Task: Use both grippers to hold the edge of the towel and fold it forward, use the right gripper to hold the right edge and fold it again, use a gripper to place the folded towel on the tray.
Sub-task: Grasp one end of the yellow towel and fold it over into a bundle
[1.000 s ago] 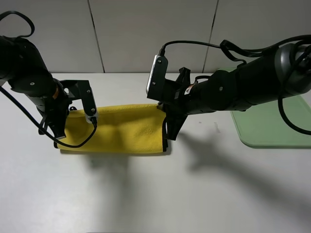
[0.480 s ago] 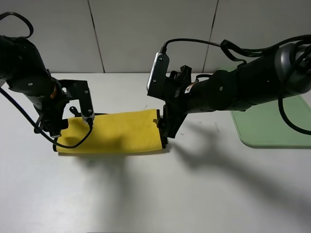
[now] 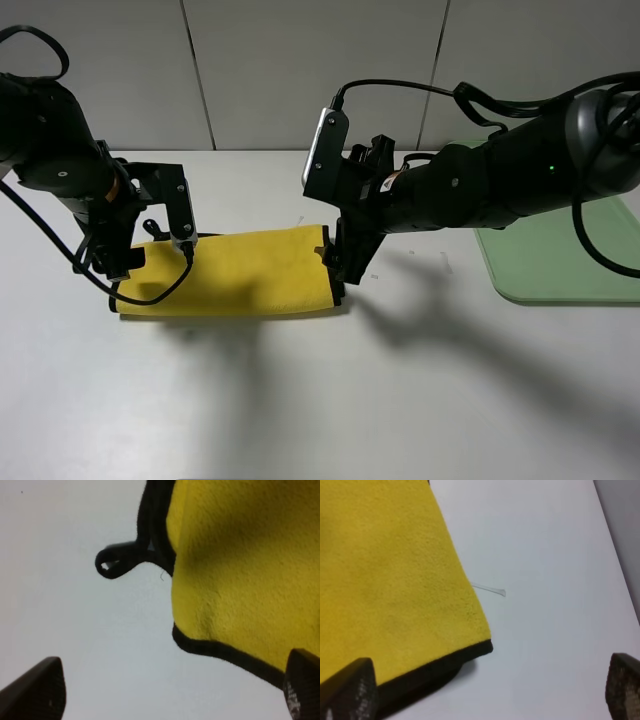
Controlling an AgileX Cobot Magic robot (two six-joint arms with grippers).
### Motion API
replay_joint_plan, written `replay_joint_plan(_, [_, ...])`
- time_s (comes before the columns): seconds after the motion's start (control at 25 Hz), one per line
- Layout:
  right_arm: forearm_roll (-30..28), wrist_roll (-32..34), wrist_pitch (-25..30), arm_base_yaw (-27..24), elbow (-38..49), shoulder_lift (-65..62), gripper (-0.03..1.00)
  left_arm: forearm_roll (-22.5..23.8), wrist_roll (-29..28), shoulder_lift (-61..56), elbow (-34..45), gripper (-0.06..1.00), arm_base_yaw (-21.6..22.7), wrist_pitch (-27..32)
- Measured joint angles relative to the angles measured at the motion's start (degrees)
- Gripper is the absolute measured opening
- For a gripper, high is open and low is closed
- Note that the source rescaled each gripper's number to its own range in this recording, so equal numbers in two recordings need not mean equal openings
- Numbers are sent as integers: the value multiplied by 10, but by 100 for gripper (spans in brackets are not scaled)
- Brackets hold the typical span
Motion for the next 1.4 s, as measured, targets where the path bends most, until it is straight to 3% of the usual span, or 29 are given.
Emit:
replay_joint_plan(0.28, [0, 0, 0, 0, 0, 0, 100, -1, -4, 0, 0, 98, 0, -2])
replay_joint_plan(0.68, [2, 0, -9, 0, 0, 0, 100, -2, -28, -1, 0, 100, 0, 21])
replay_joint_plan(1.04, [3, 2, -10, 0, 0, 0, 100, -5, -107, -80, 0, 100, 0, 129])
replay_joint_plan(1.2, [7, 4, -12, 0, 0, 0, 100, -53, -170, -150, 0, 100, 0, 190])
replay_joint_plan(1.4, [7, 4, -12, 0, 0, 0, 100, -174, -201, -254, 0, 100, 0, 279])
